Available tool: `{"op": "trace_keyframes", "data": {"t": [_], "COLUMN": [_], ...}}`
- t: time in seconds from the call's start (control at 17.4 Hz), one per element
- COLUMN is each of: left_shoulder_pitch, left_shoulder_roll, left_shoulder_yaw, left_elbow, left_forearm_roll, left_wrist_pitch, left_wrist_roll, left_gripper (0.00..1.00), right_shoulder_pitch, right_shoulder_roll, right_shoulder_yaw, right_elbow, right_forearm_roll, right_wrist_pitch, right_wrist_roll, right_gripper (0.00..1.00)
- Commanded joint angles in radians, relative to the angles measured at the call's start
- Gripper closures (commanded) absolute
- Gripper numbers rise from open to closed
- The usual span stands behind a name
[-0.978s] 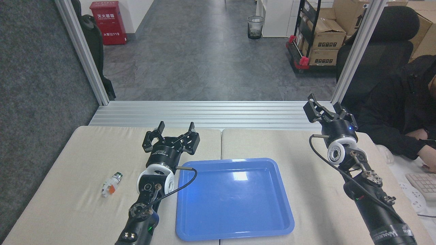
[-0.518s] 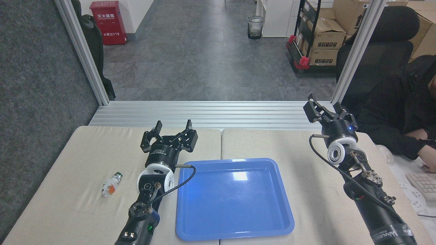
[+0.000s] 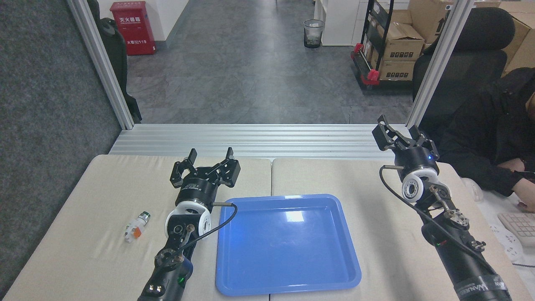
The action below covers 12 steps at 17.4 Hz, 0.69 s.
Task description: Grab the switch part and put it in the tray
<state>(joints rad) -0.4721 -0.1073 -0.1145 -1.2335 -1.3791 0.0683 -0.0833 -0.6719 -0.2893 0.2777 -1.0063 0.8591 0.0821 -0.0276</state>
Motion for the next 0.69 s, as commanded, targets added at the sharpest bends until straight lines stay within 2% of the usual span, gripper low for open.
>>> {"op": "trace_keyframes", "data": {"t": [0.0,0.17,0.4,0.52,0.63], "left_shoulder_pitch": [0.009,0.018,0.053,0.102,0.145], "left_shoulder_roll": [0.09,0.194,0.248,0.306,0.346], "left_shoulder_yaw": [-0.007,0.004,0.094,0.11,0.121], "left_elbow": [0.005,0.009,0.069,0.083,0.094], "left_forearm_roll": [0.002,0.005,0.005,0.005,0.006], "left_wrist_pitch": [-0.03,-0.084,-0.085,-0.091,-0.152], "left_wrist_roll": [0.002,0.005,0.01,0.04,0.065], "left_gripper": [0.0,0.0,0.0,0.0,0.0], "right_shoulder_pitch": [0.0,0.0,0.0,0.0,0.0], "right_shoulder_roll": [-0.001,0.001,-0.001,-0.001,-0.001], "right_shoulder_yaw": [0.0,0.0,0.0,0.0,0.0], "right_elbow": [0.0,0.0,0.0,0.0,0.0], "right_forearm_roll": [0.0,0.0,0.0,0.001,0.0], "right_wrist_pitch": [0.001,0.001,0.001,0.001,0.001], "right_wrist_roll": [0.0,0.0,0.0,0.0,0.0], "right_gripper": [0.01,0.01,0.01,0.01,0.01]}}
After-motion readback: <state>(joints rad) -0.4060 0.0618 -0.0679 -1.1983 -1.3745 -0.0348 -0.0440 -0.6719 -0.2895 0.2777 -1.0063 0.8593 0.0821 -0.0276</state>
